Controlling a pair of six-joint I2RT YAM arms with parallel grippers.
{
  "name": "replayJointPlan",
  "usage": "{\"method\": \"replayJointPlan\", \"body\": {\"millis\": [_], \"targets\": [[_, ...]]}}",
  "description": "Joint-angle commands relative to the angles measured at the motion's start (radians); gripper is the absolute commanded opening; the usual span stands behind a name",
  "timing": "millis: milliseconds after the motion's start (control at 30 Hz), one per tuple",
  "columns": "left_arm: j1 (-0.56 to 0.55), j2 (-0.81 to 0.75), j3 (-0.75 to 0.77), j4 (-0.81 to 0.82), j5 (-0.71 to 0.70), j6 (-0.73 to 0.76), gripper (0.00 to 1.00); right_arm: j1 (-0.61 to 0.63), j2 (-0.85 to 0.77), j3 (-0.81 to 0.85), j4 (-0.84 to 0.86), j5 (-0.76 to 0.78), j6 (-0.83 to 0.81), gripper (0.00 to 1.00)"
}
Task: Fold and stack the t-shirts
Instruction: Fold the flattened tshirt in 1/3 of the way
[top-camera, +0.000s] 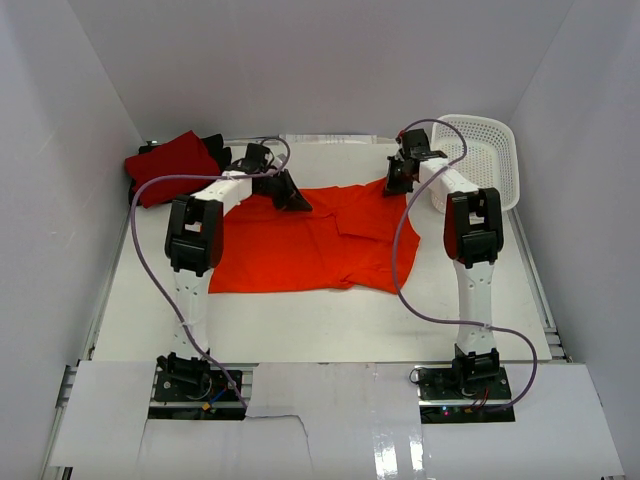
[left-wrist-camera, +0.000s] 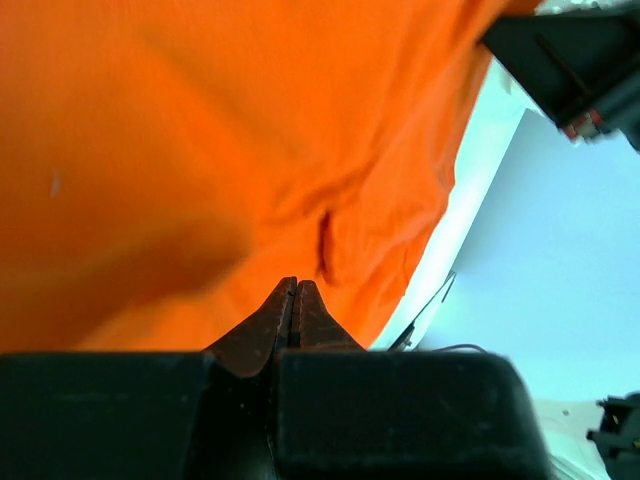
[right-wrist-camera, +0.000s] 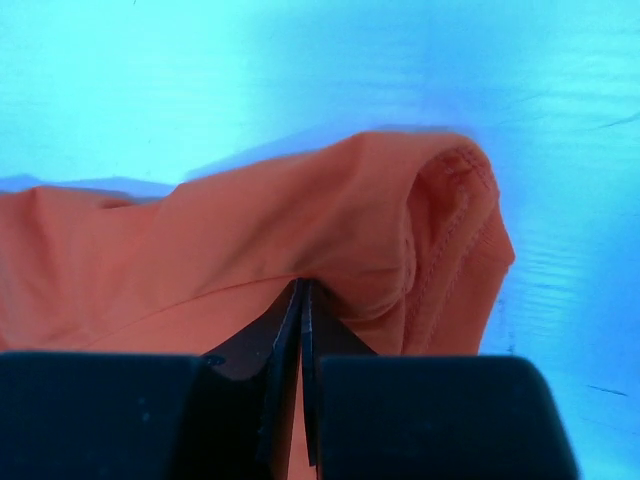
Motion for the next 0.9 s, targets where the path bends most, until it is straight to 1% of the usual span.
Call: {"method": "replayJointPlan", "body": {"millis": [0,133,167,233,367,467,533,633,667,767,800,833,867], "targets": [[0.037,-0.166,-0.038,0.013,-0.011,0.032,0.0,-0.01,0.01,0.055,0.001,0.053,0.012,0.08],[0.102,-0.262,-0.126,0.047,-0.051,0.043,0.0,-0.017,-0.011,0.006,0.002,0.128,0.018,0.08],[0.132,-0.294,-0.142,0.062,-0.059,0.043,0.0,-0.019,-0.016,-0.005,0.007,0.178,0.018,0.08],[0.162,-0.313,-0.176,0.068,-0.066,0.056,0.0,-0.03,-0.025,-0.022,0.005,0.194,0.012,0.08],[0.226,-0.315,-0.207,0.057,-0.091,0.091,0.0,-0.05,-0.007,-0.017,-0.002,0.189,0.012,0.08],[0.246,-0.324,-0.254,0.056,-0.126,0.118,0.0,-0.062,0.0,-0.011,-0.004,0.201,0.018,0.08],[0.255,-0.341,-0.29,0.054,-0.174,0.134,0.0,-0.071,0.006,-0.004,-0.01,0.203,0.018,0.08],[0.258,-0.351,-0.308,0.045,-0.221,0.157,0.0,-0.08,0.029,0.039,-0.033,0.208,0.017,0.08],[0.292,-0.351,-0.314,0.035,-0.235,0.164,0.0,-0.08,0.033,0.05,-0.038,0.208,0.018,0.08],[0.3,-0.365,-0.325,0.022,-0.286,0.175,0.0,-0.087,0.039,0.084,-0.045,0.189,0.018,0.08],[0.3,-0.373,-0.33,0.021,-0.31,0.18,0.0,-0.087,0.03,0.091,-0.041,0.174,0.014,0.1],[0.3,-0.396,-0.334,0.022,-0.32,0.184,0.0,-0.087,0.023,0.09,-0.036,0.16,0.014,0.16],[0.3,-0.408,-0.343,0.022,-0.327,0.187,0.0,-0.085,0.01,0.082,-0.013,0.096,0.011,0.18]]}}
